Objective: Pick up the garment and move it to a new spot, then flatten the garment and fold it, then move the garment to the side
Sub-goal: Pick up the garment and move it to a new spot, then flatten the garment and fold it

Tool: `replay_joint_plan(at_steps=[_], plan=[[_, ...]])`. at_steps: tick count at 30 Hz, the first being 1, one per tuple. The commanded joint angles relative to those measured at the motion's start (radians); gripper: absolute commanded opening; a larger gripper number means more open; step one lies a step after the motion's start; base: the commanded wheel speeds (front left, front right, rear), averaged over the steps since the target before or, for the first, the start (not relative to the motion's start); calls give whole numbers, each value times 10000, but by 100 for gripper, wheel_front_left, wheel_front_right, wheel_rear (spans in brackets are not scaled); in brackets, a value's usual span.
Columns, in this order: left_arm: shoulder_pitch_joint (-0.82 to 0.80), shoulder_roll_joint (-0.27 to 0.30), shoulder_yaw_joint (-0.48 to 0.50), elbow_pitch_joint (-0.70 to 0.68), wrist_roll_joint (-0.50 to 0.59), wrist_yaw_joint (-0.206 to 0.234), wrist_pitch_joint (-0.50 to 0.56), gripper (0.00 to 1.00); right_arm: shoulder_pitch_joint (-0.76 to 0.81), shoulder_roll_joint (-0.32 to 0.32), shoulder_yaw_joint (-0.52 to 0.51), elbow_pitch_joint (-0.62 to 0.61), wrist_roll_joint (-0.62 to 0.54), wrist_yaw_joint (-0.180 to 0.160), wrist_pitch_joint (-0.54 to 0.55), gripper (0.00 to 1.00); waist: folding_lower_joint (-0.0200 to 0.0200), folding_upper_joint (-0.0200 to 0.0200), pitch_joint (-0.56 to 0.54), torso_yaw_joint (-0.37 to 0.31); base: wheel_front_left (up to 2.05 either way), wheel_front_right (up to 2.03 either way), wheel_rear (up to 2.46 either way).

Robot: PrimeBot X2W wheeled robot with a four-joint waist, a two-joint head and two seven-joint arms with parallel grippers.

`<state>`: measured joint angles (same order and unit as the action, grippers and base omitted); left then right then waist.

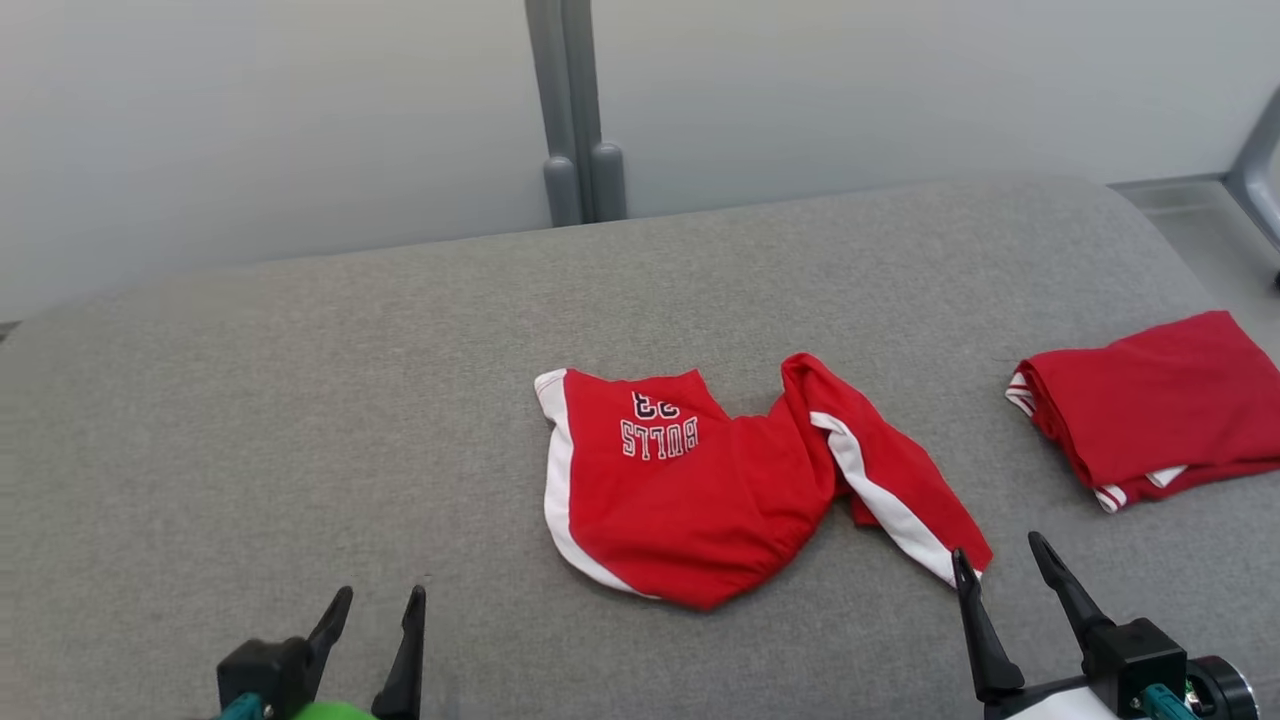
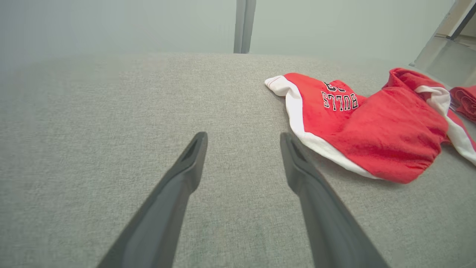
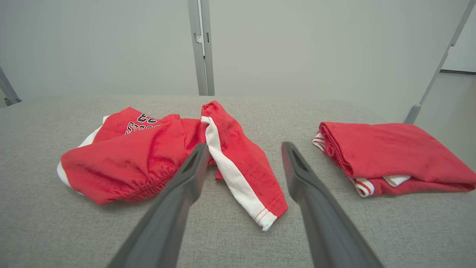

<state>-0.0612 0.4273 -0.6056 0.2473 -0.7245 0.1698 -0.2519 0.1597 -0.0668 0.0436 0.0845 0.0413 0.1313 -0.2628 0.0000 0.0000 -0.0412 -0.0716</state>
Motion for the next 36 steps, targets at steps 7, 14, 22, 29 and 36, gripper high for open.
replay_joint_plan(at_steps=[7, 14, 22, 29, 36], plan=[[1542, -177, 1390, -570, 716, -489, -123, 100, 230, -400, -59, 339, -43, -13, -27, 100, 0, 0, -653, 931, 0, 0, 0], [2985, -836, 3251, -903, 1799, -1694, -129, 100, 327, -499, -154, 725, 45, -13, -25, 100, 0, 0, -832, 1109, 0, 0, 0], [3668, -1647, 4657, -1142, 2740, -2723, -130, 100, 167, -384, -64, 908, 99, -13, -25, 100, 0, 0, -784, 1105, 0, 0, 0], [3628, -2098, 5005, -1236, 3200, -2984, -131, 100, 69, -314, -47, 815, 136, -13, -27, 100, 0, 0, -697, 1077, 0, 0, 0], [3081, -2336, 4486, -1466, 3453, -3021, -131, 100, -100, -307, -19, 733, 167, -13, -25, 100, 0, 0, -480, 874, 0, 0, 0]])
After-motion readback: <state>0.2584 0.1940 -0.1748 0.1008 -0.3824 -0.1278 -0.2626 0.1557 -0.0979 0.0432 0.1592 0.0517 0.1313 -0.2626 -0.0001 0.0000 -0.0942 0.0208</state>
